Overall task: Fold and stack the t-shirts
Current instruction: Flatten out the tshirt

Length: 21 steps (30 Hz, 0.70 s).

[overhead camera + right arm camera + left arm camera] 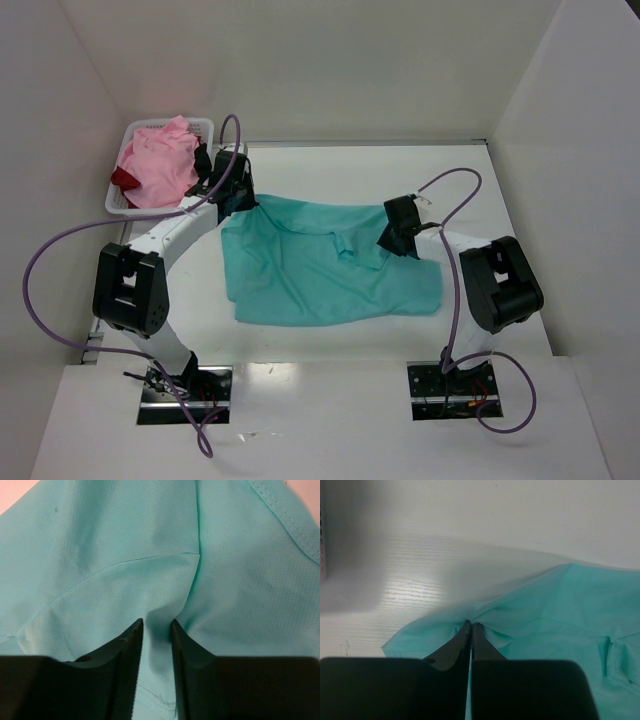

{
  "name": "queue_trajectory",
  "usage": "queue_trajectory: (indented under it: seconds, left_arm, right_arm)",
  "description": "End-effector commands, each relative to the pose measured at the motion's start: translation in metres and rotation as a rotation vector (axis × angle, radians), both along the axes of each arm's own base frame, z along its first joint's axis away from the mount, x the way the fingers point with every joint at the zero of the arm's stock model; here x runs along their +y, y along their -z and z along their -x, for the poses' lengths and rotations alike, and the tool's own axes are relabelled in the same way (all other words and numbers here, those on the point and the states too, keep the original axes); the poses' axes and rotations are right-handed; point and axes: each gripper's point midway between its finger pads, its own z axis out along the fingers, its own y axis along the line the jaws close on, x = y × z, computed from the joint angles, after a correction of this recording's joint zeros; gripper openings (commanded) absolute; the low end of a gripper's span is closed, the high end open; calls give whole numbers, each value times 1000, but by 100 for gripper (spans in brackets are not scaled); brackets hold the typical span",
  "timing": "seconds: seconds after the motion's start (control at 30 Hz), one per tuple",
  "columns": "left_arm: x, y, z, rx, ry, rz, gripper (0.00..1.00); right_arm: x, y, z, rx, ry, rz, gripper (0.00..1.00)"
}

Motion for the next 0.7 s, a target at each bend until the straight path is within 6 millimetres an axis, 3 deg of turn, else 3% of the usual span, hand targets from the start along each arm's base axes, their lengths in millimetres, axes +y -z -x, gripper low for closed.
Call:
queue_trajectory:
  seconds: [0.0,0.23,0.33,0.5,0.57,0.67]
  left_arm:
    - [0,-15,-9,-58,21,-4,0]
    - [0,-15,-9,-58,21,-4,0]
    - [0,-15,-9,-58,21,-4,0]
    - [-2,-15,-9,-57,28,1,0]
    - [-2,-15,-9,-57,28,1,0]
    - [-2,-15,-9,-57,28,1,0]
  right_arm:
    - [6,-17,-23,-72,12,-35,33]
    - [6,-13,-22,-62,12,-31,12]
    - [6,-15,-23,-62,12,-31,9]
    - [6,-10,-22,-41,19,-30,25]
    - [6,-8,-20,-32,19,-27,41]
    - [7,-12,-23,-41,19,-30,38]
